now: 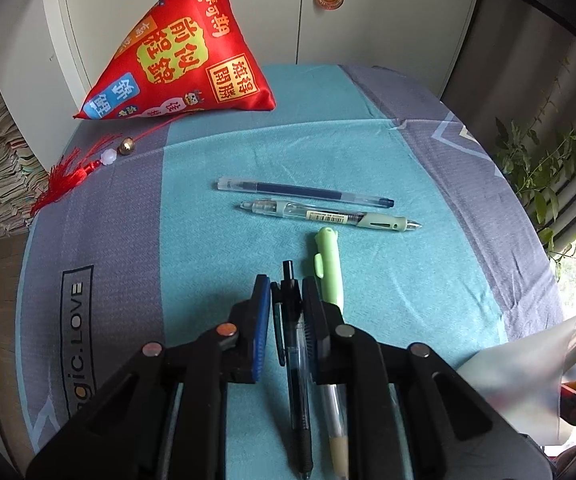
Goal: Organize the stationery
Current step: 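Grasp the black pen from the pile with the left tool, then lower the black pen into the cup with the left tool and release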
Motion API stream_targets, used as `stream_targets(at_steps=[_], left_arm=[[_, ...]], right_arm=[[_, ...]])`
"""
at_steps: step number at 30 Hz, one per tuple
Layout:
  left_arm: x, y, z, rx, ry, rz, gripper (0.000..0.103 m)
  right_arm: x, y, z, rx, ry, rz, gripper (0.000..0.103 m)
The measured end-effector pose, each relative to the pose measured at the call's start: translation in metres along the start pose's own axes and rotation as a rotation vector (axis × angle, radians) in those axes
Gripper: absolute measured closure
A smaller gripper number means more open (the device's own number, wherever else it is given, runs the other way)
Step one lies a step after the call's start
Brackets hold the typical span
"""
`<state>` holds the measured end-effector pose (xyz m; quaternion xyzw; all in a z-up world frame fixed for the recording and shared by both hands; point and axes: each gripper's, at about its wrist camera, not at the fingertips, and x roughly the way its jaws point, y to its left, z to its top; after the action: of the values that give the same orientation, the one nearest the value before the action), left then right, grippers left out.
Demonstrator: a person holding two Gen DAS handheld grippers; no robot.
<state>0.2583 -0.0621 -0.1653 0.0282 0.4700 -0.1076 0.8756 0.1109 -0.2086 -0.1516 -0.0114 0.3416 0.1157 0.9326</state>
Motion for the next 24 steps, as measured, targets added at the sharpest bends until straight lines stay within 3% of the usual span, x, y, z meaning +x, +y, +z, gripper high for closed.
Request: stream_targets(at_steps=[24], left_arm=[[-0.076, -0.02, -0.005, 0.065, -0.169, -0.05, 0.09]], right_arm=[[0.0, 0.002, -0.001, -0.002, -0.001, -0.002, 0.032]])
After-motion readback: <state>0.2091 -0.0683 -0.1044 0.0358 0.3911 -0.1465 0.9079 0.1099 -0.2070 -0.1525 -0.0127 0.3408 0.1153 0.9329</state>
